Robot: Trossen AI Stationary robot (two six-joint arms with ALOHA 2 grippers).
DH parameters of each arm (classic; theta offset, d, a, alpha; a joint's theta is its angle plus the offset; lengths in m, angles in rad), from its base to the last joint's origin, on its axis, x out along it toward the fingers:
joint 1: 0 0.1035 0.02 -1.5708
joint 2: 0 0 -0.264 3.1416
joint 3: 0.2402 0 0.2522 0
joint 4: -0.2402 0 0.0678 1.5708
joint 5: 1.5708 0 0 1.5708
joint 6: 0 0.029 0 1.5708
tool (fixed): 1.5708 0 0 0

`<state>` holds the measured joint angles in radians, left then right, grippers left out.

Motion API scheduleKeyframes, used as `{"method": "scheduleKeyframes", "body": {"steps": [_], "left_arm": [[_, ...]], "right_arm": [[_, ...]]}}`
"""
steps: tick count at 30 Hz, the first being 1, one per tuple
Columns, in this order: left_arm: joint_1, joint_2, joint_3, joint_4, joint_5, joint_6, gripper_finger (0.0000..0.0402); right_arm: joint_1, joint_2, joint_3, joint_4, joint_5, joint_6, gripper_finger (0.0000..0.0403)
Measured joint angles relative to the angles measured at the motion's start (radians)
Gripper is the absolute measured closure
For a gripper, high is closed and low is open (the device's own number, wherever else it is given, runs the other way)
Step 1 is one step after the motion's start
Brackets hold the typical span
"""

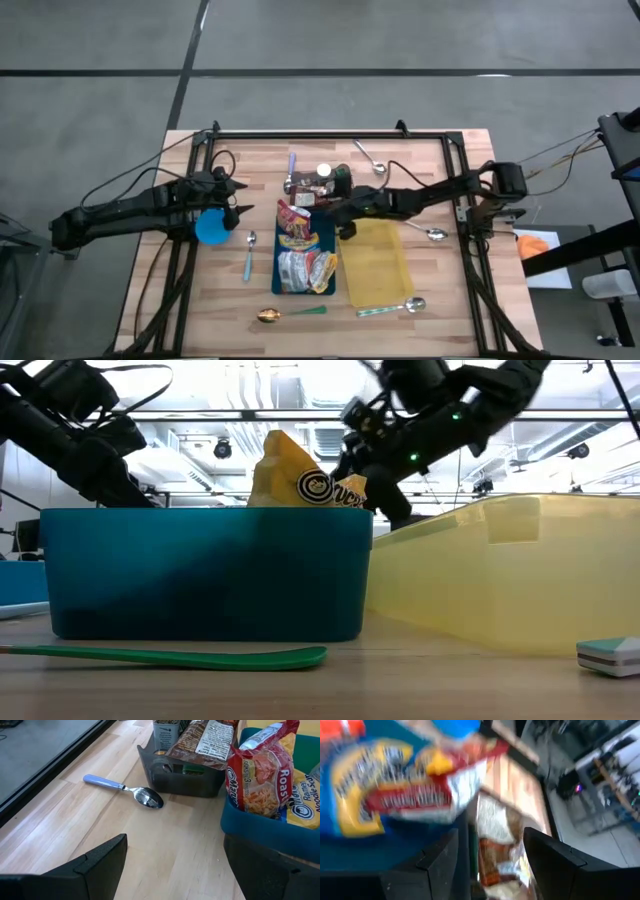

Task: Pick & Place Food Item
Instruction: Adjust the orange spice bag

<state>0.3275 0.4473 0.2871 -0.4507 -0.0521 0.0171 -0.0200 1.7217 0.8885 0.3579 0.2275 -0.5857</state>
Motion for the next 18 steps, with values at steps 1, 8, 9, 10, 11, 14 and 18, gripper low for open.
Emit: {"method": "scheduleKeyframes", "body": {"steps": [1,8,9,10,11,14,18], "left_arm": [[0.000,0.000,0.000,-0.001,0.000,0.000,0.0066],[0.000,0.000,0.000,-0.004,0.000,0.000,0.0066],[0.000,0.000,0.000,-0.004,0.000,0.000,0.0066],[0.000,0.000,0.000,-0.004,0.000,0.000,0.0066],[0.000,0.000,0.000,-0.004,0.000,0.000,0.0066],[0.000,0.000,0.000,-0.004,0.000,0.000,0.0066],[0.000,0.000,0.000,-0.006,0.000,0.000,0.0066]], "right_arm": [[-0.001,0.013,0.027,-0.052,0.013,-0.002,0.0179],[-0.001,0.067,0.196,-0.317,0.100,0.000,0.0179],[-0.003,0.076,0.214,-0.344,0.109,-0.001,0.0179],[-0.006,0.087,0.229,-0.364,0.113,0.000,0.0179],[-0.011,0.095,0.243,-0.380,0.113,0.002,0.0179],[-0.023,0.119,0.271,-0.408,0.114,0.002,0.0179],[-0.042,0.144,0.293,-0.406,0.116,0.002,0.0179]]}}
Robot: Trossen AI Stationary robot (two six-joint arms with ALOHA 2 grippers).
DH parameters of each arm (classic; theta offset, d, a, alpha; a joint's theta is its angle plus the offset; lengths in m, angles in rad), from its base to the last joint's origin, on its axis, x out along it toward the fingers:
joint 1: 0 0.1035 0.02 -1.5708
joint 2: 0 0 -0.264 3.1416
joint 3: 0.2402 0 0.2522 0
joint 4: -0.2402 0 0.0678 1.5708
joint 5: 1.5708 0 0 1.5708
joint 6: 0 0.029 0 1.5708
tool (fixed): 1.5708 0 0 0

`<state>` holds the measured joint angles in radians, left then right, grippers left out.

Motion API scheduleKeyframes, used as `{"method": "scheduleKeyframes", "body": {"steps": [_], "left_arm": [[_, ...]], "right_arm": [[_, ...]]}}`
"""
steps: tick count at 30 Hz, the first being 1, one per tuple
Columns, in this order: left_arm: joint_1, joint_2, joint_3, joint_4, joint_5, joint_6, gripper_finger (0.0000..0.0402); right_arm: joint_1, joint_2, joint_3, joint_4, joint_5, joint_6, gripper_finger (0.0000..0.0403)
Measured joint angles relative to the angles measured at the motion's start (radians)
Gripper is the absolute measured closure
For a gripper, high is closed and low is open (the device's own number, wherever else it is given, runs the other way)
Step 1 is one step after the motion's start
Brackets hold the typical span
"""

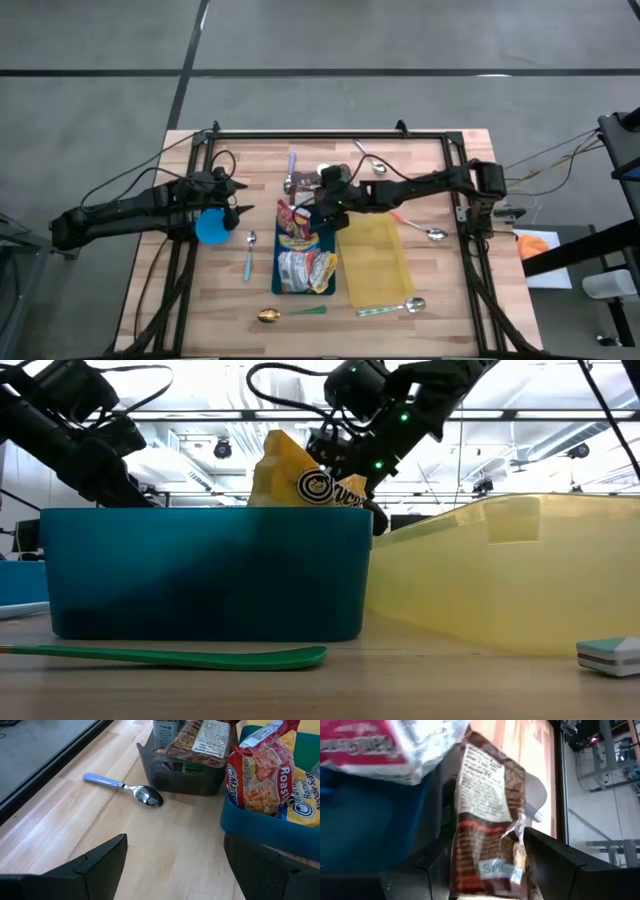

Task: Pick & Place Food Item
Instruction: Adjust the orange spice bag

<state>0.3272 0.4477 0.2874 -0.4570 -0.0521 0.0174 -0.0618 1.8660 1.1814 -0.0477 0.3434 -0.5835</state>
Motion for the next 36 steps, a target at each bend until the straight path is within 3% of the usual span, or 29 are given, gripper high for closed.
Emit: {"method": "scheduleKeyframes", "body": {"steps": [14,36], "left_arm": [[0.000,0.000,0.000,-0.007,0.000,0.000,0.0066],[0.000,0.000,0.000,-0.007,0.000,0.000,0.0066]], "right_arm": [[-0.076,-0.002,0.008,0.001,-0.003,0.169,0.0179],[-0.047,-0.012,0.004,-0.025,-0.003,0.258,0.0179]]}}
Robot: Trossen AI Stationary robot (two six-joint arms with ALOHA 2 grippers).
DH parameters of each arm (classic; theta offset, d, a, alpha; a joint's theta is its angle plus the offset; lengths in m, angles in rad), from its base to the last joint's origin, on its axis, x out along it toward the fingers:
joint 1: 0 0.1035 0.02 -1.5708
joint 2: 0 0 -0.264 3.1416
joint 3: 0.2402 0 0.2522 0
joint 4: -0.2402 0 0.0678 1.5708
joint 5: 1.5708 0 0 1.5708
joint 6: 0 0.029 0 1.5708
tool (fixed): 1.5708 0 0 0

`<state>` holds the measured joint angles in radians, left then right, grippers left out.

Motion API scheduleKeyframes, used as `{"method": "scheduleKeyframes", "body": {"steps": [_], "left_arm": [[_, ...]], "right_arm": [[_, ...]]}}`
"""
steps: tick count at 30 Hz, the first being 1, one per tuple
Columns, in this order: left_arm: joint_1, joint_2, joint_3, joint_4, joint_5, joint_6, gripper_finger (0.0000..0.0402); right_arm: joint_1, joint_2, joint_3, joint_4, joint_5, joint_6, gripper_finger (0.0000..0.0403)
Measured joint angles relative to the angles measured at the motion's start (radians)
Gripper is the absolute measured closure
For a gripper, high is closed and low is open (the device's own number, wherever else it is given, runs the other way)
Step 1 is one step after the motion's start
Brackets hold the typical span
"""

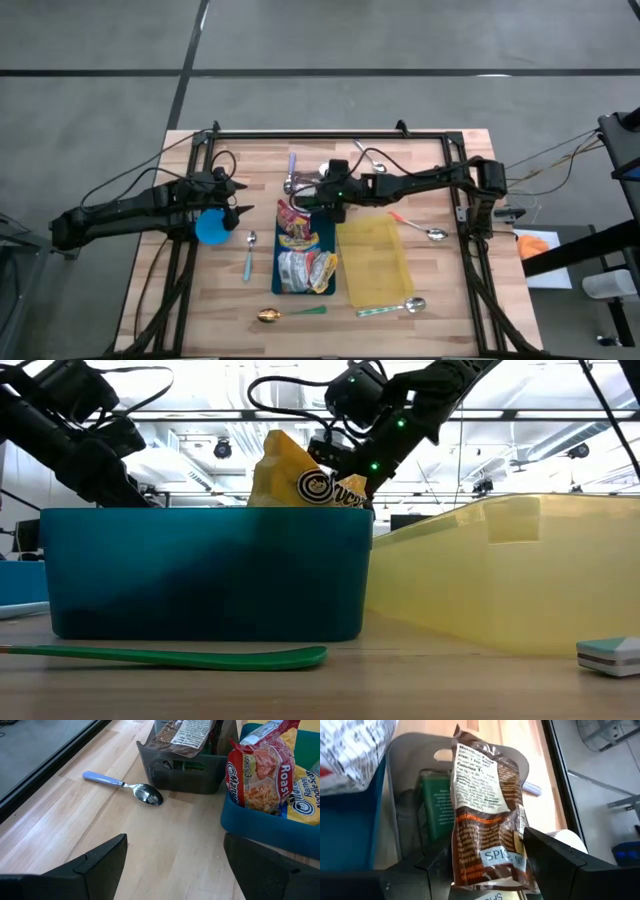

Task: Pick & Place Food Item
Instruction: Adjust the orange spice bag

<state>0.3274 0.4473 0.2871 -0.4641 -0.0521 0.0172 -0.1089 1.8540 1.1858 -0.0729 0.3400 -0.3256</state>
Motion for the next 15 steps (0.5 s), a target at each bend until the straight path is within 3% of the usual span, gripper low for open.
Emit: {"method": "scheduleKeyframes", "body": {"steps": [10,15], "left_arm": [[0.000,0.000,0.000,-0.002,0.000,0.000,0.0066],[0.000,0.000,0.000,-0.004,0.000,0.000,0.0066]], "right_arm": [[0.000,-0.008,0.000,0.090,-0.003,0.149,0.0181],[0.000,-0.011,0.000,0.093,-0.003,0.174,0.0217]]}}
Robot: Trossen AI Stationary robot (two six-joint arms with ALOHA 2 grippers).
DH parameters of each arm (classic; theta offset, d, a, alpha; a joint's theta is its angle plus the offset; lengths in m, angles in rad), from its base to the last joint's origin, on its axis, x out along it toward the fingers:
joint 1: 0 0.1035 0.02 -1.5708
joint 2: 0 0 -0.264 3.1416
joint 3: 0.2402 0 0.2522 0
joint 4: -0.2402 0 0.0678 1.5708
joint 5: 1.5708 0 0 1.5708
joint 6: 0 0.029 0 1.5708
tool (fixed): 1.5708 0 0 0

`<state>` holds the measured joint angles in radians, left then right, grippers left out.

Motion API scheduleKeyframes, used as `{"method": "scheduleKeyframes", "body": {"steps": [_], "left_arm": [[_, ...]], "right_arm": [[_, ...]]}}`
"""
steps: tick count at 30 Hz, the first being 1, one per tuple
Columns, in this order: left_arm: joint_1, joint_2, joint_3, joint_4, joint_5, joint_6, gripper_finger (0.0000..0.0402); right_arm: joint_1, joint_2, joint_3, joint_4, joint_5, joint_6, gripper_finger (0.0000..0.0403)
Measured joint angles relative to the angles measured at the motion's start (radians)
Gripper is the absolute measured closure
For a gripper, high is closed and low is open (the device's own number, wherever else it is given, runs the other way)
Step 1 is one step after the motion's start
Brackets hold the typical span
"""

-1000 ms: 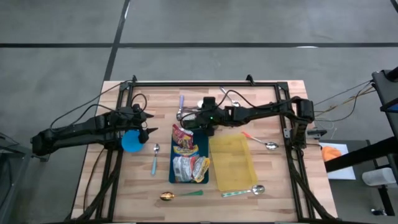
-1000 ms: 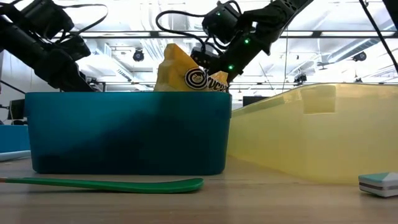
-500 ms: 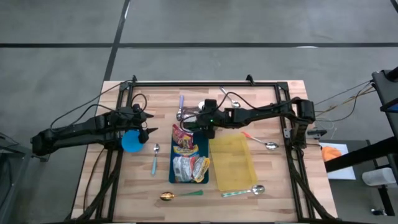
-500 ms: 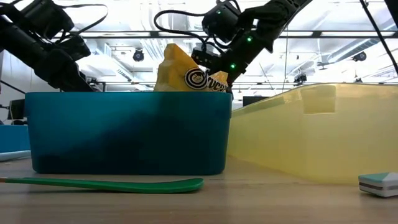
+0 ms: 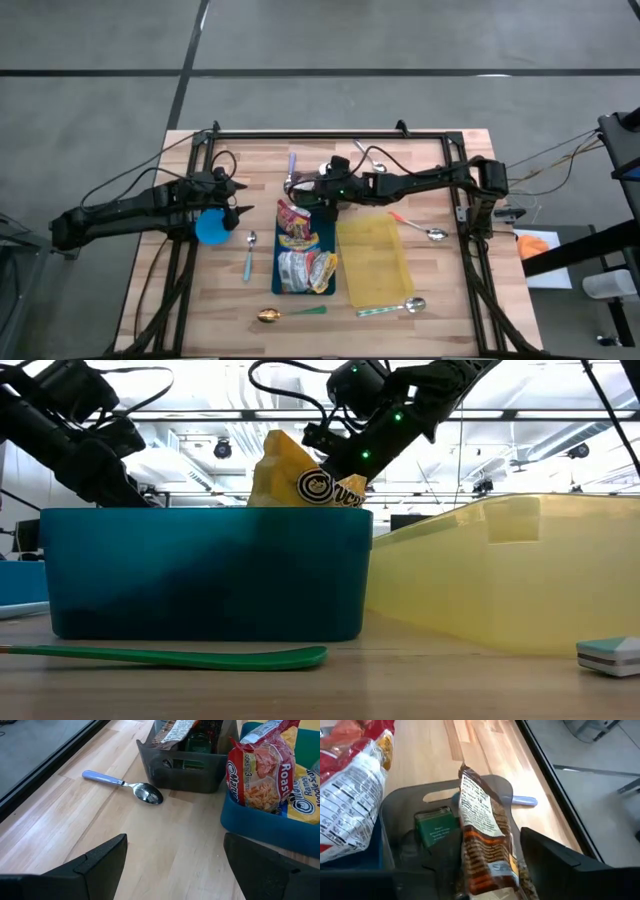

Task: Pick & Place Food Item
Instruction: Adjust the orange spice bag

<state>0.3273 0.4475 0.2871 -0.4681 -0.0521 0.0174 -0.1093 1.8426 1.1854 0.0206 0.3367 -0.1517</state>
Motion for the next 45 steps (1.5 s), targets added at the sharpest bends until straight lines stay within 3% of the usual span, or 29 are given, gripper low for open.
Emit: {"method": "scheduleKeyframes", "body": {"steps": [5,9,13,18,27,33,45], "left_arm": [[0.000,0.000,0.000,-0.001,0.000,0.000,0.0066],[0.000,0.000,0.000,-0.002,0.000,0.000,0.0066],[0.000,0.000,0.000,-0.002,0.000,0.000,0.0066],[0.000,0.000,0.000,-0.003,0.000,0.000,0.0066],[0.000,0.000,0.000,-0.003,0.000,0.000,0.0066],[0.000,0.000,0.000,-0.004,0.000,0.000,0.0066],[0.000,0.000,0.000,-0.004,0.000,0.000,0.0066]], "right_arm": [[0.002,-0.037,0.009,0.053,-0.028,-0.004,0.0269],[0.007,-0.038,0.015,0.043,-0.043,0.010,0.0283],[0.018,-0.038,0.025,0.043,-0.049,0.026,0.0263],[0.048,-0.024,0.030,0.035,-0.034,-0.091,0.0213],[0.138,0.022,0.090,-0.011,0.254,-0.197,0.0191],[0.142,0.022,0.181,-0.192,0.218,-0.114,0.0190],[0.122,0.085,0.232,-0.185,0.177,-0.122,0.0190]]}}
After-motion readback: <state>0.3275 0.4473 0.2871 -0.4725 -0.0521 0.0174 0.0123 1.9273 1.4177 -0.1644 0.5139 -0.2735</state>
